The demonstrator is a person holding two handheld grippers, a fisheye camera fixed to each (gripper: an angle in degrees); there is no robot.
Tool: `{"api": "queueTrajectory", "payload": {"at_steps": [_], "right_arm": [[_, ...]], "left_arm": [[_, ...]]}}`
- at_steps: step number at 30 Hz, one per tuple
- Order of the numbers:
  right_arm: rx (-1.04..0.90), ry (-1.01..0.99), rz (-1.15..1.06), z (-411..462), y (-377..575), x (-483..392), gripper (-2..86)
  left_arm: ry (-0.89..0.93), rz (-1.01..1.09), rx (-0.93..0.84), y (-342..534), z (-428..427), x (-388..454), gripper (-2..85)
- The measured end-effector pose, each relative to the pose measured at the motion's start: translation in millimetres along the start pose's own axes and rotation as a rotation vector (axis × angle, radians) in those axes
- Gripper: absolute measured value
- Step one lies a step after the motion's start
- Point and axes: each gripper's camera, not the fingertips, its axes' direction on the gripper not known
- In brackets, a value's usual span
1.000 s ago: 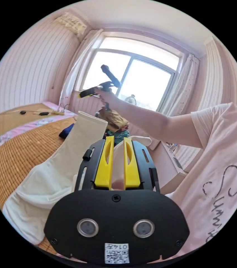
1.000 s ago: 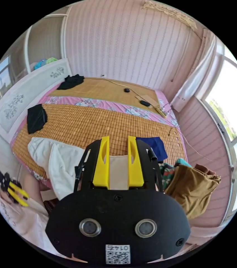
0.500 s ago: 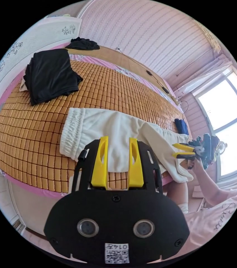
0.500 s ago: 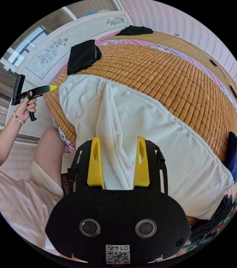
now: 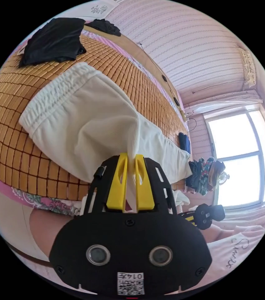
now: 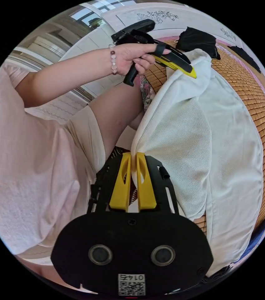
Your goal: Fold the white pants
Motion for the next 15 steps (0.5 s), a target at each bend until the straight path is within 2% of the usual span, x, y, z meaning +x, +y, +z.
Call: {"api": "queueTrajectory", "payload": {"at_steps": [2, 5, 7, 11, 15], "right_arm": [[0.046, 0.001, 0.029, -17.8, -1.2, 8.5, 4.5], [0.150, 0.143, 0.063, -49.7, -6.5, 24.5, 5.7], [0.169, 0.271, 0.115, -60.2, -24.2, 45.2, 7.1], [0.203, 0.329, 0.138, -69.6, -72.3, 74.6, 12.2], [0.214, 0.391, 0.139, -65.9, -151.3, 109.0, 16.2]], "left_arm": [[-0.046, 0.013, 0.058, 24.4, -32.2, -7.6, 4.0], [-0.039, -0.019, 0.170, 85.3, -109.4, -25.1, 4.1], [-0.088, -0.100, 0.148, 142.0, -136.5, -45.4, 4.7], [-0.193, -0.264, 0.075, 210.2, -142.3, -73.9, 5.2], [-0.152, -0.331, 0.276, 244.4, -184.4, -83.2, 7.9]]}}
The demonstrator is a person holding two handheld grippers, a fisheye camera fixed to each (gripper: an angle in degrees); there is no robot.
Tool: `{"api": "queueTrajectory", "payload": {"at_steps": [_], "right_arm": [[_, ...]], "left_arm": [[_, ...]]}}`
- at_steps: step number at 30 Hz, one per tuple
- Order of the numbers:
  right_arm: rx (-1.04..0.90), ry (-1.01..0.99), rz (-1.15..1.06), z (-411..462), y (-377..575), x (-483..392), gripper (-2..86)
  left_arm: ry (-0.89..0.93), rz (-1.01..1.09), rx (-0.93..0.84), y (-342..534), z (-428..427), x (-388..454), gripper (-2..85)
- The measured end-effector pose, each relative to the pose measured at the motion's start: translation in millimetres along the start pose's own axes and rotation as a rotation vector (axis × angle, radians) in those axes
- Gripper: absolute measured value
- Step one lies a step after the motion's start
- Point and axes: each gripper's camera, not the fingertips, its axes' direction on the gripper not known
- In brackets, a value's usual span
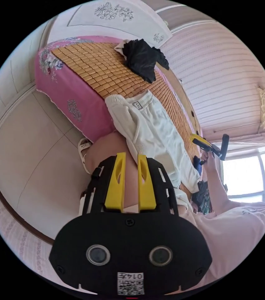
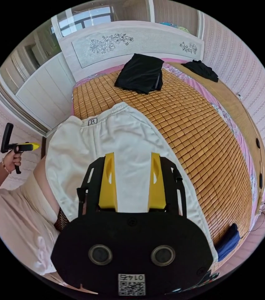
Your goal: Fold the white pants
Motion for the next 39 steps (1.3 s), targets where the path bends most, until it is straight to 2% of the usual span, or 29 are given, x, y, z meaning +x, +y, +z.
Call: {"api": "queueTrajectory", "payload": {"at_steps": [4, 7, 9, 10, 12, 13, 15, 19, 21, 23, 26, 28, 32, 35, 39], "right_arm": [[-0.151, 0.032, 0.037, 67.3, -63.8, 11.6, 17.3], [-0.299, 0.079, 0.106, 117.9, -71.7, 20.0, 17.0], [-0.239, 0.053, 0.129, 113.1, -67.3, 22.4, 15.6], [-0.249, 0.038, 0.131, 113.0, -65.1, 24.1, 12.9], [-0.225, 0.015, 0.102, 99.3, -60.2, 28.0, 6.7], [-0.172, -0.025, 0.111, 83.2, -57.1, 35.7, 2.8], [-0.078, -0.061, 0.136, 51.1, -55.8, 48.8, 1.7], [0.189, 0.010, 0.089, -40.4, -80.5, 57.0, 1.6], [0.236, -0.028, 0.086, -64.1, -105.4, 59.8, 2.3], [0.243, -0.085, 0.096, -64.8, -130.3, 61.5, 4.0], [0.149, -0.116, 0.164, -37.9, -142.0, 55.0, 7.7], [0.141, -0.126, 0.164, -31.0, -106.0, 39.4, 8.1], [0.115, -0.067, 0.138, -31.7, 6.4, 29.8, 8.2], [-0.003, -0.020, 0.266, -41.8, 131.2, 51.8, 9.2], [-0.105, 0.117, 0.694, -100.8, 326.8, 92.0, 10.8]], "left_arm": [[-0.016, 0.004, 0.059, -27.4, 2.0, -3.0, 13.6], [-0.019, -0.012, 0.027, -48.5, 31.5, -8.6, 13.7], [0.062, -0.035, -0.062, -59.3, 59.2, -18.2, 10.6], [0.096, -0.038, -0.133, -63.5, 74.4, -21.3, 7.7], [0.137, -0.007, -0.156, -64.8, 79.0, -17.3, 4.9], [0.126, 0.036, -0.128, -64.1, 72.8, -8.0, 4.0], [0.113, 0.120, -0.074, -63.9, 55.7, 15.7, 3.6], [0.110, 0.336, 0.187, -60.9, -18.1, 92.5, 3.1], [0.072, 0.399, 0.285, -58.4, -45.3, 111.7, 3.4], [0.019, 0.387, 0.342, -61.3, -59.7, 111.0, 3.9], [-0.089, 0.223, 0.333, -80.9, -48.5, 70.7, 5.6], [-0.203, 0.057, 0.266, -93.6, -22.6, 27.8, 7.4], [-0.277, 0.025, 0.250, -80.4, -14.1, 19.3, 7.6], [-0.280, 0.130, 0.244, -64.3, -12.3, 55.5, 7.3], [-0.156, 0.503, 0.035, -37.6, 40.8, 157.5, 8.1]]}}
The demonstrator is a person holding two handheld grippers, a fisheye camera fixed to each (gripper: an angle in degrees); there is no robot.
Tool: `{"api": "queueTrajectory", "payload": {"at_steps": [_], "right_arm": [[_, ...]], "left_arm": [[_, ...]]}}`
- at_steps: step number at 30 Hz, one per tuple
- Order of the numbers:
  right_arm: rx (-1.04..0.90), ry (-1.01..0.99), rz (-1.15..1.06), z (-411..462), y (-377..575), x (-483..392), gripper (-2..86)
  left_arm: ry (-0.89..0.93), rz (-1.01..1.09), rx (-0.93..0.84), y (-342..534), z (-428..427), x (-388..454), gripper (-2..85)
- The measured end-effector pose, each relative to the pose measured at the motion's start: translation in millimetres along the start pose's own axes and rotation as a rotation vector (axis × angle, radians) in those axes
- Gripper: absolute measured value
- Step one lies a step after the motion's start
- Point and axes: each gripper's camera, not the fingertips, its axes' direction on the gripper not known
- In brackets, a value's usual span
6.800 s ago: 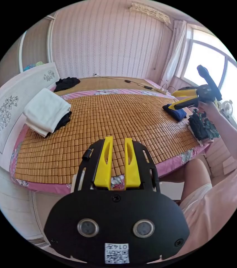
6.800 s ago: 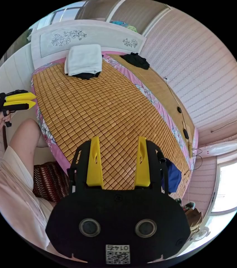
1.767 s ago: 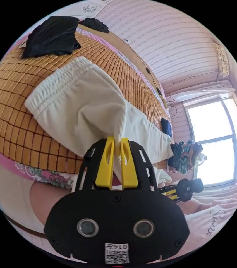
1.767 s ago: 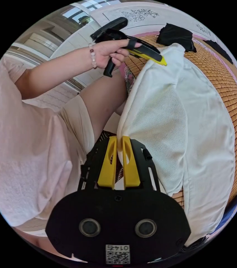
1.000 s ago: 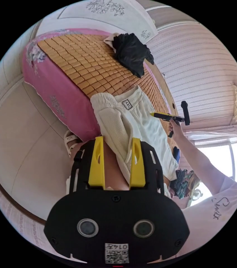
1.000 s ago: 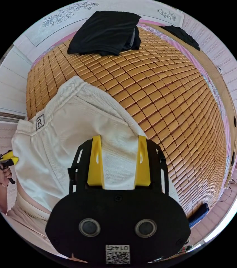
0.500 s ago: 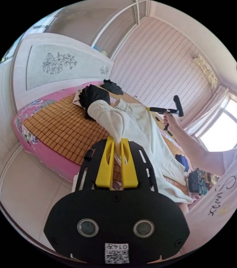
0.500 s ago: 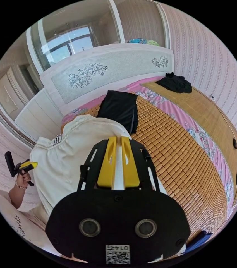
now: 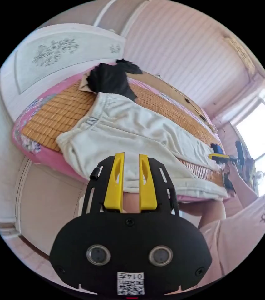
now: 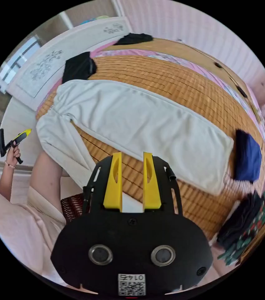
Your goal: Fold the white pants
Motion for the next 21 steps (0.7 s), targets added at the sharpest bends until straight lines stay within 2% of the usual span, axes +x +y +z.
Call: {"api": "queueTrajectory", "payload": {"at_steps": [4, 7, 11, 12, 13, 17, 21], "right_arm": [[-0.094, 0.077, 0.346, -20.0, 113.9, 101.6, 15.2], [-0.110, 0.015, 0.503, -15.1, 168.0, 134.1, 17.3], [-0.159, -0.163, 0.560, 10.8, 203.7, 154.5, 12.6], [-0.111, -0.186, 0.576, 5.7, 211.2, 158.3, 9.5], [-0.053, -0.162, 0.571, -6.9, 216.7, 161.1, 6.9], [0.155, -0.244, 0.504, -61.3, 216.4, 178.2, 3.7], [0.467, -0.335, 0.346, -152.2, 224.9, 186.3, 2.7]], "left_arm": [[0.183, 0.421, -0.218, 1.1, 76.5, 153.6, 10.4], [0.254, 0.597, -0.339, 13.3, 131.2, 242.9, 11.1], [0.168, 0.770, -0.476, 33.2, 190.3, 313.0, 11.1], [0.105, 0.801, -0.540, 40.8, 210.4, 325.8, 10.4], [0.044, 0.823, -0.528, 44.3, 216.5, 334.6, 9.2], [0.027, 0.857, -0.552, 40.3, 213.6, 349.5, 3.1], [-0.013, 0.826, -0.377, 10.9, 158.0, 352.3, 1.5]]}}
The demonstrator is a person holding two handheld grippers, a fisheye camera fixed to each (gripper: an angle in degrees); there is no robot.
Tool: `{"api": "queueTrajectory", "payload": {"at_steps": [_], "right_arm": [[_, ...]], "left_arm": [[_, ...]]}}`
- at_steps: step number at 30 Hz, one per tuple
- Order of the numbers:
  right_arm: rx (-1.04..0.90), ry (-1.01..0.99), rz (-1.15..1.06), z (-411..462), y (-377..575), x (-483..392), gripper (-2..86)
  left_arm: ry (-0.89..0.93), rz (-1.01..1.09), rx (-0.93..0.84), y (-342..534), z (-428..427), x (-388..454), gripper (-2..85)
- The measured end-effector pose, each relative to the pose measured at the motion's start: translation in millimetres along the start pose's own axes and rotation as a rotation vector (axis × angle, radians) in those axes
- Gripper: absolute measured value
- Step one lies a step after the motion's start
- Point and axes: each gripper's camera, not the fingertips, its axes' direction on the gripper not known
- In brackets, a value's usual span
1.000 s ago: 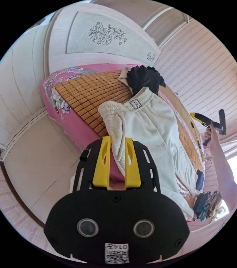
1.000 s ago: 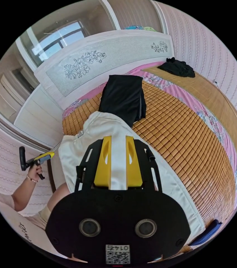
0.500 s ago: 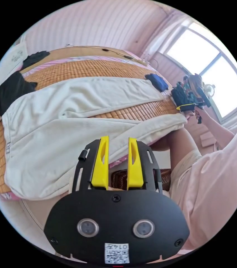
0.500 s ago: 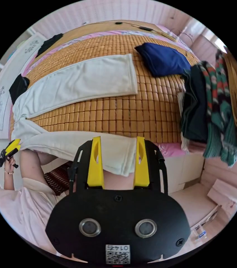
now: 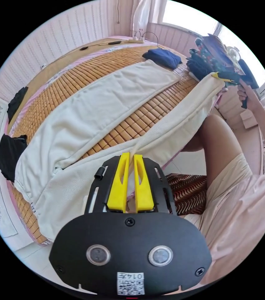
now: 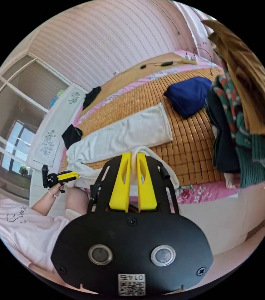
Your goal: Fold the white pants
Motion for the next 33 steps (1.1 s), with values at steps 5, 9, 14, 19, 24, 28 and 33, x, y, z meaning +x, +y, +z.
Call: {"api": "queueTrajectory", "payload": {"at_steps": [5, 9, 14, 19, 24, 28, 33], "right_arm": [[-0.046, 0.051, 0.093, -39.6, 45.9, 38.3, 2.6], [-0.306, 0.121, 0.356, -4.0, 110.4, 114.2, 3.3], [-0.284, 0.154, 0.454, -17.2, 147.1, 137.9, 5.9], [-0.273, 0.137, 0.461, -39.6, 151.0, 143.4, 15.4], [-0.345, 0.076, 0.501, -33.8, 163.8, 149.3, 12.8], [-0.338, 0.129, 0.455, -40.8, 161.9, 138.1, 8.8], [-0.289, 0.152, 0.416, -61.4, 150.4, 127.2, 4.1]], "left_arm": [[0.095, 0.073, 0.221, 43.5, -70.4, 0.1, 3.0], [0.254, 0.066, 0.055, 64.5, -9.8, 13.9, 4.1], [0.355, -0.030, -0.140, 96.5, 60.2, 7.8, 4.4], [0.374, -0.296, 0.038, 160.8, 18.3, -79.1, 5.7], [0.297, -0.820, 0.202, 294.1, -9.0, -201.9, 7.9], [0.244, -1.250, 0.381, 433.9, -24.7, -276.6, 8.6], [0.389, -1.538, 0.521, 538.5, 1.0, -319.3, 10.9]]}}
